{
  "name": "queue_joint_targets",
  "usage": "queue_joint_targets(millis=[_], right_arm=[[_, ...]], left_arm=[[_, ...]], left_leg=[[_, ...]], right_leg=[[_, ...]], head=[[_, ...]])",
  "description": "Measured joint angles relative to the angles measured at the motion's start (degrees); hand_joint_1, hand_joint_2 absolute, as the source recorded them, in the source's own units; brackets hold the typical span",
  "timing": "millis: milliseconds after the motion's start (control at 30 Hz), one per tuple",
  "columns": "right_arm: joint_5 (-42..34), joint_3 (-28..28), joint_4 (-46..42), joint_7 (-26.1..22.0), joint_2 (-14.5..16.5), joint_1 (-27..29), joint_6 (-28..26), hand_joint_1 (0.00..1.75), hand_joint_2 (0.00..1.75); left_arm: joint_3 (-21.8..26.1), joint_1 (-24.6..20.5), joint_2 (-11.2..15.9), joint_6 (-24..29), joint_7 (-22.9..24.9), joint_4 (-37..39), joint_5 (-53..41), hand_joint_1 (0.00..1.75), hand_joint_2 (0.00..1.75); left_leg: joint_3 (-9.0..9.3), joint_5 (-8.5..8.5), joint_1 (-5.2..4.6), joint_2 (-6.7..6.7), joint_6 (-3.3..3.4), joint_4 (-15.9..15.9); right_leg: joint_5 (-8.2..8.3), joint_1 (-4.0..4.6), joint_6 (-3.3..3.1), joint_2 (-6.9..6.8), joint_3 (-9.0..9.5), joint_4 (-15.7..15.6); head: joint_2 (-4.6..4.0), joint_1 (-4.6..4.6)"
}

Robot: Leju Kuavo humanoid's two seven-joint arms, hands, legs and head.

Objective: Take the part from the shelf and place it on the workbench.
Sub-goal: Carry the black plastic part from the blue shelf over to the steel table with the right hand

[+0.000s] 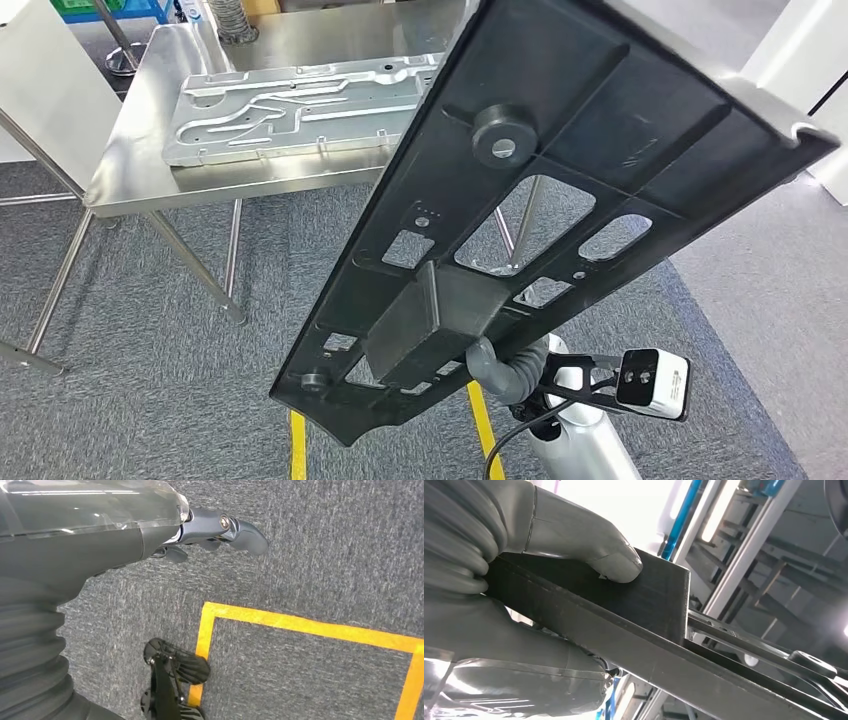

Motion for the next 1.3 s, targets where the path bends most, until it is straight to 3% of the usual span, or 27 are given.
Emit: queue_joint_targets(millis=[67,167,200,233,300,367,400,500,567,667,700,733,767,833,900,933,1000,1067,1133,1200,1233,1267,1300], right_arm=[[0.0,0.0,-0.2,0.0,0.3,0.0,0.2,1.75,1.75],[0.1,0.0,-0.3,0.0,0.7,0.3,0.4,1.75,1.75],[0.1,0.0,-0.3,0.0,0.7,0.5,0.4,1.75,1.75],[0.1,-0.1,-0.3,0.0,0.8,0.6,0.5,1.75,1.75],[0.1,-0.1,-0.3,0.0,0.9,0.7,0.5,1.75,1.75],[0.1,-0.2,-0.3,0.0,1.1,0.7,0.5,1.75,1.75],[0.2,-0.3,-0.3,0.0,1.1,0.7,0.5,1.75,1.75],[0.2,-0.6,-0.7,0.0,1.2,0.9,0.5,1.75,1.75],[0.2,-0.8,-0.9,0.0,1.2,0.8,0.5,1.75,1.75],[0.3,-1.1,-1.1,0.0,1.2,1.1,0.6,1.75,1.75],[0.6,-1.1,-1.1,0.0,1.2,1.3,0.5,1.75,1.75],[1.2,-1.1,-1.0,0.0,1.2,1.3,0.1,1.75,1.75],[1.8,-1.0,-1.0,0.0,1.2,1.3,-0.5,1.75,1.75],[2.8,-0.8,-0.9,0.0,1.1,1.2,-1.8,1.75,1.75],[3.0,-0.6,-0.7,0.0,0.9,1.0,-2.6,1.75,1.75],[2.9,-0.5,-0.6,0.0,0.8,0.9,-2.9,1.75,1.75],[2.5,-0.4,-0.6,0.1,0.7,0.7,-3.1,1.75,1.75],[2.0,-0.2,-0.6,0.0,0.7,0.3,-3.1,1.75,1.75],[1.7,-0.1,-0.5,0.0,0.7,0.0,-3.1,1.75,1.75],[1.7,-0.1,-0.5,0.0,0.6,0.0,-3.1,1.75,1.75],[1.7,-0.1,-0.4,0.0,0.6,0.1,-3.1,1.75,1.75],[1.7,-0.1,-0.4,0.0,0.5,0.1,-3.1,1.75,1.75],[1.7,0.0,-0.4,0.0,0.5,0.1,-3.1,1.75,1.75]], left_arm=[[0.0,-0.1,0.0,0.1,0.0,0.0,0.1,0.0,1.75],[0.0,-0.1,0.0,0.1,0.0,0.0,0.1,0.0,1.75],[0.0,0.0,0.0,0.1,0.0,0.0,0.1,0.0,1.75],[0.0,0.0,0.0,0.1,0.0,0.0,0.1,0.0,1.75],[0.0,0.1,0.1,0.0,0.0,0.0,0.1,0.0,1.75],[0.0,0.0,0.2,0.0,0.0,0.0,0.1,0.0,1.75],[0.0,0.0,0.2,0.0,-0.1,0.0,0.0,0.0,1.75],[0.0,0.0,0.2,-0.1,-0.2,0.0,0.0,0.0,1.75],[0.0,0.0,0.2,-0.2,-0.3,0.0,-0.1,0.0,1.75],[0.0,-0.1,0.1,-0.2,-0.4,0.0,-0.1,0.0,1.75],[0.0,-0.1,0.1,-0.2,-0.4,0.0,-0.1,0.0,1.75],[0.0,0.0,0.1,-0.2,-0.4,0.0,-0.1,0.0,1.75],[0.0,0.0,0.1,-0.2,-0.4,0.0,0.0,0.0,1.75],[0.0,-0.1,0.0,-0.2,-0.4,0.0,0.1,0.0,1.75],[0.0,-0.5,0.0,-0.2,-0.5,0.0,0.1,0.0,1.75],[0.0,-0.6,-0.1,-0.2,-0.5,0.0,0.1,0.0,1.75],[0.0,-0.5,-0.2,-0.2,-0.6,0.0,0.1,0.0,1.75],[0.0,-0.4,-0.3,-0.3,-0.6,0.0,0.1,0.0,1.75],[0.0,-0.5,-0.3,-0.3,-0.7,0.0,0.1,0.0,1.75],[0.0,-0.4,-0.3,-0.3,-0.8,0.0,0.1,0.0,1.75],[0.0,-0.3,-0.3,-0.3,-0.8,0.0,0.1,0.0,1.75],[0.0,-0.1,-0.3,-0.3,-0.8,0.0,0.1,0.0,1.75],[0.0,-0.1,-0.3,-0.3,-0.9,0.0,0.1,0.0,1.75]], left_leg=[[-1.08,-1.75,0.12,0.6,-0.48,3.1],[-7.28,-6.21,0.14,1.12,-0.73,14.5],[-8.97,-6.36,0.13,1.13,-0.7,16.9],[-9.65,-5.28,0.11,1.14,-0.56,17.0],[-7.79,-0.25,-0.05,1.21,0.1,10.8],[-4.97,3.14,-0.55,1.43,0.95,3.7],[-4.23,3.52,-0.79,1.5,1.28,1.9],[-3.37,3.12,-0.85,1.36,2.13,0.4],[-2.49,3.0,-0.6,1.24,2.72,-0.1],[-1.8,2.43,-0.57,1.15,3.11,-0.1],[-1.56,2.15,-0.58,1.11,3.09,-0.1],[-1.2,1.81,-0.57,0.91,2.99,-0.1],[-0.72,1.44,-0.56,0.59,2.82,-0.1],[0.37,0.62,-0.53,-0.23,2.36,-0.1],[0.73,0.03,-0.41,-1.02,1.81,-0.1],[0.73,-0.05,-0.35,-1.38,1.48,0.1],[0.87,-0.23,-0.26,-1.6,0.78,0.4],[0.1,-1.0,-0.24,-0.48,0.33,2.9],[-3.4,-3.27,-0.2,0.68,-0.02,9.2],[-7.92,-5.42,-0.15,0.91,-0.26,15.8],[-9.24,-5.13,-0.12,0.98,-0.26,16.8],[-9.54,-3.59,-0.1,1.05,-0.2,15.6],[-8.8,-1.01,-0.09,1.11,-0.09,12.5]], right_leg=[[-0.2,-0.08,-0.82,-0.16,0.56,-0.3],[-0.86,0.21,-1.5,-0.49,1.3,-0.4],[-1.12,0.37,-1.59,-0.52,1.56,-0.4],[-1.42,0.53,-1.64,-0.53,1.92,-0.3],[-2.15,0.81,-1.62,-0.52,2.96,-0.3],[-2.89,1.1,-1.28,-0.5,3.76,-0.3],[-3.12,1.15,-1.01,-0.49,3.92,-0.4],[-3.03,1.03,0.06,-0.49,4.15,0.0],[-4.18,0.89,0.73,-0.43,3.22,2.6],[-8.26,0.51,1.33,-0.39,-2.9,12.7],[-8.72,0.38,1.45,-0.39,-4.88,15.2],[-7.95,0.25,1.57,-0.39,-5.92,15.6],[-6.07,0.12,1.63,-0.35,-5.84,13.8],[-0.91,-0.12,1.63,0.73,-3.44,6.4],[0.72,-0.08,1.19,2.29,-1.63,1.1],[0.36,0.02,0.82,2.65,-1.38,0.4],[0.36,0.11,-0.04,2.04,-0.7,-0.1],[0.01,0.02,-0.8,1.24,0.52,-0.5],[-0.54,0.04,-1.27,0.62,1.5,-0.8],[-1.25,0.12,-1.4,0.34,2.17,-0.8],[-1.64,0.14,-1.39,0.3,2.62,-0.8],[-2.07,0.15,-1.33,0.29,3.17,-0.8],[-2.53,0.15,-1.24,0.29,3.84,-0.8]], head=[[0.0,0.0],[0.0,0.0],[0.0,0.0],[0.0,-0.01],[0.0,-0.01],[0.0,0.0],[0.0,0.0],[0.0,0.0],[0.0,0.01],[0.0,0.01],[0.0,0.01],[0.0,0.01],[0.0,0.0],[0.0,0.0],[0.0,0.02],[0.0,0.01],[0.0,0.01],[0.0,0.0],[0.0,0.0],[0.0,-0.01],[0.0,-0.01],[0.0,-0.01],[0.0,-0.01]])
